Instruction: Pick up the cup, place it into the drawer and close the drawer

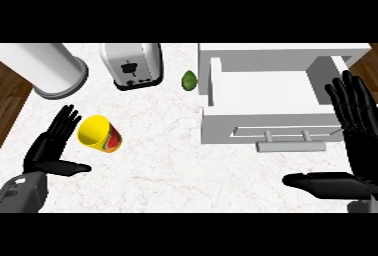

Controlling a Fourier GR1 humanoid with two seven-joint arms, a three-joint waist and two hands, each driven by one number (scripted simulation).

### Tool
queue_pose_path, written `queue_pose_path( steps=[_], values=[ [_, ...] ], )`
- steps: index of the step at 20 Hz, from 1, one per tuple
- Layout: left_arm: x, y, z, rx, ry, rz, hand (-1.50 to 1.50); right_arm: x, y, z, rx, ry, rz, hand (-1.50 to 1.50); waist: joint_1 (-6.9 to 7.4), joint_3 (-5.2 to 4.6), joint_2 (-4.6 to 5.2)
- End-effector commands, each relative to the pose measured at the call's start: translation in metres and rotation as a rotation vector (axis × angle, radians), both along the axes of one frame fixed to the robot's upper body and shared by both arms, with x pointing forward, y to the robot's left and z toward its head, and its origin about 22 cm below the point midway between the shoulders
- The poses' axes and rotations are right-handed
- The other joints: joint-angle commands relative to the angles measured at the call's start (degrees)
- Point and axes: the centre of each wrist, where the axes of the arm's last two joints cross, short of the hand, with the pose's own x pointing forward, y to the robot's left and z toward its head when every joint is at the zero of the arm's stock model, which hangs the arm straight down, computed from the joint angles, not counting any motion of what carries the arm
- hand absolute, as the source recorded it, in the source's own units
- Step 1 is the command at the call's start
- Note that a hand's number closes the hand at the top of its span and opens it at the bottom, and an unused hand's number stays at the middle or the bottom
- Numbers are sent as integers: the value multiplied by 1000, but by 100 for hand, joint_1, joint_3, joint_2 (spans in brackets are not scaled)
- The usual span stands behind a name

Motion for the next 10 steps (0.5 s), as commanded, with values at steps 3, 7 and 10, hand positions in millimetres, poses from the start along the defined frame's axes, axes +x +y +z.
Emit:
queue_pose_path(
  steps=[3, 7, 10],
  values=[
    [-7, 10, -14, -49, -44, 8, -150, -4, 20, 6, -3, -3, 4, -150, -48, -11, 21],
    [-15, 8, -22, -50, -75, 10, -150, -9, 10, -5, 14, -10, 26, -150, -85, -16, 40],
    [-6, -3, -23, -47, -69, 1, -150, -4, 8, -9, -14, 0, 30, -150, -113, -21, 58]
  ],
)
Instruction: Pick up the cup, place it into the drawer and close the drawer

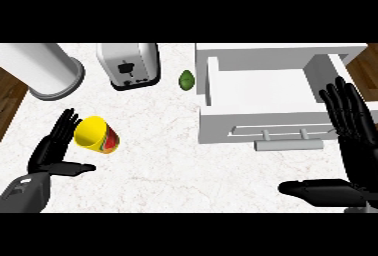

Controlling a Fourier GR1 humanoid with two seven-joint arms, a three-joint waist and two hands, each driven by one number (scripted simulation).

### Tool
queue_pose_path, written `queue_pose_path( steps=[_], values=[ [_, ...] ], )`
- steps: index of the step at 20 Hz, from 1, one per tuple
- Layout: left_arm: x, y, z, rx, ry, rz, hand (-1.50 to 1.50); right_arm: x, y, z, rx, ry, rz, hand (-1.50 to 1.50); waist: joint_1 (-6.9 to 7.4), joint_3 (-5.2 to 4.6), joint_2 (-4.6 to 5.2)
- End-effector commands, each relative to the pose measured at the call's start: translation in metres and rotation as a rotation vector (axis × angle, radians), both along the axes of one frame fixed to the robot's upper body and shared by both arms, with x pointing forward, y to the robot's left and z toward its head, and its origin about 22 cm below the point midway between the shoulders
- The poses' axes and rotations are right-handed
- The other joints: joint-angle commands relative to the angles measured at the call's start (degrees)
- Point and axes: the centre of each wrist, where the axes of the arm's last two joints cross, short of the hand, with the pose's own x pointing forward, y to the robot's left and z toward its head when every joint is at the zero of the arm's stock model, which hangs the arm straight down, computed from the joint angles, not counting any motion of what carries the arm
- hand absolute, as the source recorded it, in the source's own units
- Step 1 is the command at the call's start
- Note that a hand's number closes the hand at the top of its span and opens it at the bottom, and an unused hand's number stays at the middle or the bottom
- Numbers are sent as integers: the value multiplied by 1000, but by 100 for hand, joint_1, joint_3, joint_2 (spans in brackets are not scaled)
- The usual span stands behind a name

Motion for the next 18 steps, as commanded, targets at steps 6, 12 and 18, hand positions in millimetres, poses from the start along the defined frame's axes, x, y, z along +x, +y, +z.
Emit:
queue_pose_path(
  steps=[6, 12, 18],
  values=[
    [9, -22, -7, -58, -99, -67, -150, 7, 5, 3, 11, -15, 0, -150, -13, -3, 9],
    [1, -11, -8, -69, -101, -72, -150, 12, 15, 11, 29, -3, 19, -150, -54, -19, 43],
    [14, -13, 0, -128, -102, -87, -150, 12, -3, 13, -18, 9, 41, -150, -90, -15, 39]
  ],
)
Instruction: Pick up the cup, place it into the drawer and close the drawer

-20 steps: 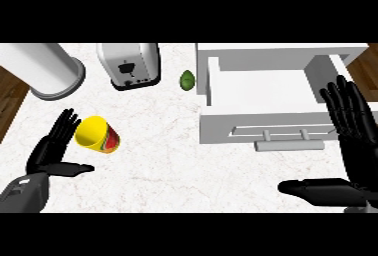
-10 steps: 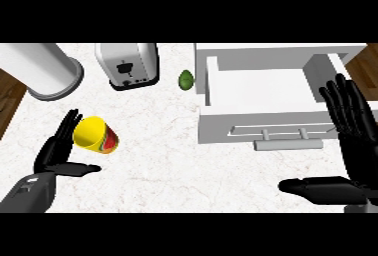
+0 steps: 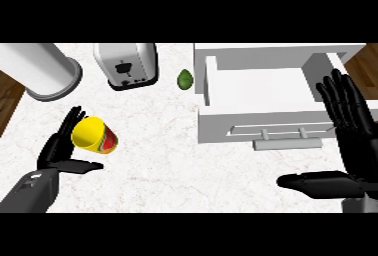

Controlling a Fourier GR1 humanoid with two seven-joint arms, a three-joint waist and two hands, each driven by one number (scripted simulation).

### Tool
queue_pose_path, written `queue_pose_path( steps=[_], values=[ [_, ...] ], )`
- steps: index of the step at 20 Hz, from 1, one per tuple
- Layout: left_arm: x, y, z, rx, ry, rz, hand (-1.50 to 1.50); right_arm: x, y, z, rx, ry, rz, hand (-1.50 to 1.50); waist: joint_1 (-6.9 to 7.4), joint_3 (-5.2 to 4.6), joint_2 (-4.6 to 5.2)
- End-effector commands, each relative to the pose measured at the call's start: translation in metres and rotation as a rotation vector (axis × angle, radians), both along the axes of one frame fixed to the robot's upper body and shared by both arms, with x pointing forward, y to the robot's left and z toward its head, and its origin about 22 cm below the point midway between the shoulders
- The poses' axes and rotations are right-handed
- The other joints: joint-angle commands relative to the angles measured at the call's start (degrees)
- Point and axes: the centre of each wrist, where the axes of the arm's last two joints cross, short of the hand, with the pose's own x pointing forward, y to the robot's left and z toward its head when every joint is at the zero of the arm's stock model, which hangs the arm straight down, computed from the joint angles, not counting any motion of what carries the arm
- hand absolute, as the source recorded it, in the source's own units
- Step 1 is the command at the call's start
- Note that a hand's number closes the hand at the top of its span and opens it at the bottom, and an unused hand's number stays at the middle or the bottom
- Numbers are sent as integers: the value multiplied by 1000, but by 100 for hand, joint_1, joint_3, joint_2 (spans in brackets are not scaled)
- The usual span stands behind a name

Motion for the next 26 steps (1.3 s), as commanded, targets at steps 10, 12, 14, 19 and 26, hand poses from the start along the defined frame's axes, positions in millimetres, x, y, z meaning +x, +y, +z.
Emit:
queue_pose_path(
  steps=[10, 12, 14, 19, 26],
  values=[
    [15, -28, -1, -249, -91, -171, -150, -2, 2, 5, 12, -1, 7, -150, -8, -2, -8],
    [8, -38, -11, -286, -95, -185, -150, -4, -11, -6, -12, 24, -14, -150, -14, 1, -5],
    [23, -38, 2, -306, -93, -247, 150, 6, -12, -4, 15, 29, -14, -150, 47, 8, -12],
    [19, -50, -7, -392, -80, -280, 150, 4, -9, 1, 6, 6, 17, -150, -14, -1, 0],
    [26, -62, -2, -421, -183, -281, 150, 10, -18, -6, 1, 31, -11, -150, 14, 2, 1]
  ],
)
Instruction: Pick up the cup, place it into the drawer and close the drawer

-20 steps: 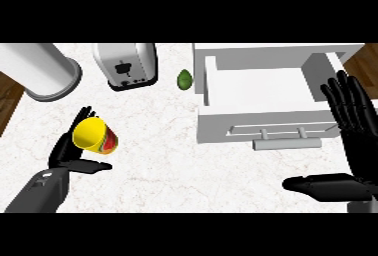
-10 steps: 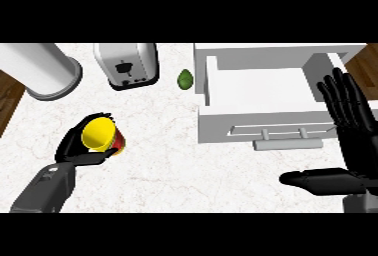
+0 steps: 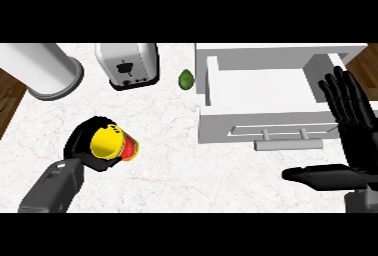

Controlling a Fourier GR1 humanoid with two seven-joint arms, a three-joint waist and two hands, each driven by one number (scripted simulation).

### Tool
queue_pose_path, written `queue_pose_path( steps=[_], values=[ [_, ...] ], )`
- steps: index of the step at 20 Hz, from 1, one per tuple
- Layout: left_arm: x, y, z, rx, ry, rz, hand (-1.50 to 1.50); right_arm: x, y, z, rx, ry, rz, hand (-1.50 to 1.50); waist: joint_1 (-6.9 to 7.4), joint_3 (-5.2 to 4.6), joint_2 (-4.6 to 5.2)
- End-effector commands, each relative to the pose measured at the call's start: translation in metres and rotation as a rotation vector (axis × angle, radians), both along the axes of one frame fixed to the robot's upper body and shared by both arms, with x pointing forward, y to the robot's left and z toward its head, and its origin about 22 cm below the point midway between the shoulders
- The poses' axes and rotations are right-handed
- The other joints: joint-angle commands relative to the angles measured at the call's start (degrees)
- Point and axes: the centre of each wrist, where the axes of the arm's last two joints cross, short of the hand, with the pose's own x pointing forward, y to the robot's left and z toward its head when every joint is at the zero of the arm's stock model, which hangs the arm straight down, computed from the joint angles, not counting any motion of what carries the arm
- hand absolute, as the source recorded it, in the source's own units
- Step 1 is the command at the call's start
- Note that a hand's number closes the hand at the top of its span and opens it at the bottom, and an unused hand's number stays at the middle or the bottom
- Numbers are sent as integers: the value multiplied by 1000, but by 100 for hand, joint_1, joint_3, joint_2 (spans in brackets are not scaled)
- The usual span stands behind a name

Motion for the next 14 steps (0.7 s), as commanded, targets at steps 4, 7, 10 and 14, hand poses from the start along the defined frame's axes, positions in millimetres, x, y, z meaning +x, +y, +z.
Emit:
queue_pose_path(
  steps=[4, 7, 10, 14],
  values=[
    [-11, -8, -11, -158, -211, 156, 150, -11, -2, -2, -10, 6, -11, -150, 57, 12, -45],
    [-36, 1, -27, -134, -223, 401, 150, -11, -9, -3, -9, -11, -31, -150, 122, 14, -51],
    [-16, -7, -13, -159, -289, 366, 150, -14, 9, 0, 8, 4, -28, -150, 135, 21, -76],
    [8, -30, 6, -160, -370, 351, 150, -21, -12, 12, -8, 6, -24, -150, 135, 29, -104]
  ],
)
